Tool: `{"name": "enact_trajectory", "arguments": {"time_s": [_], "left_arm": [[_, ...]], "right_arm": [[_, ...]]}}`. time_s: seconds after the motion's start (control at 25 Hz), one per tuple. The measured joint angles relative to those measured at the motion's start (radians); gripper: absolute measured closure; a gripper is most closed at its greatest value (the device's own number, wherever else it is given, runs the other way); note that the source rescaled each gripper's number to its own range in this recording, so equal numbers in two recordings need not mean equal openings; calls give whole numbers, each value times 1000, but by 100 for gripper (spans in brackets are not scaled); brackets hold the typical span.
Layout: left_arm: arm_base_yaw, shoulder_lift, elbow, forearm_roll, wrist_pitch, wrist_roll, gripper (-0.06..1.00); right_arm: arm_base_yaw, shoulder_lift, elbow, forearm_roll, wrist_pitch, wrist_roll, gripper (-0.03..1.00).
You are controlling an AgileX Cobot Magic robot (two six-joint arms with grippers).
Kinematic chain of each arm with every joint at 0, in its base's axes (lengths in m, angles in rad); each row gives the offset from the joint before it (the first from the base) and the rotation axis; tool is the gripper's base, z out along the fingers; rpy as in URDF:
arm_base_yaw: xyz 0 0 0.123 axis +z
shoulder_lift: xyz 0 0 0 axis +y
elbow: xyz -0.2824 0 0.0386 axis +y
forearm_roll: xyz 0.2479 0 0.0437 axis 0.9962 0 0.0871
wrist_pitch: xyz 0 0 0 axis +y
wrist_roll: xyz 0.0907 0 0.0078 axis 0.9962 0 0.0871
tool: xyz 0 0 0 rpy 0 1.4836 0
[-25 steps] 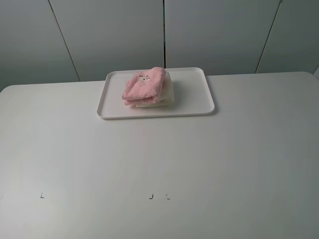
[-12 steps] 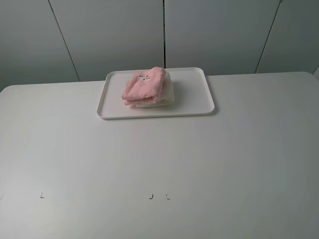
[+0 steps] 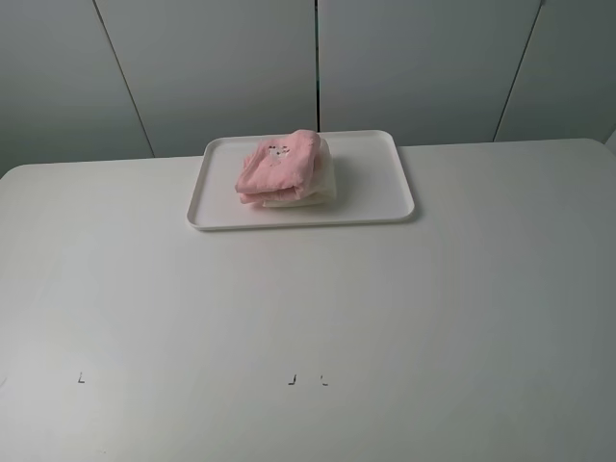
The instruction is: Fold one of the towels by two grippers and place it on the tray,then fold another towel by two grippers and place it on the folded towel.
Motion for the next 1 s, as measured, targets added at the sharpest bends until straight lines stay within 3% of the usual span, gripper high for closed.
{"name": "enact_trajectory", "arguments": {"time_s": [1.0], "left_arm": [[0,0,0,-13,0,26,-6]], "right_arm": [[0,0,0,26,0,-16,-3]]}}
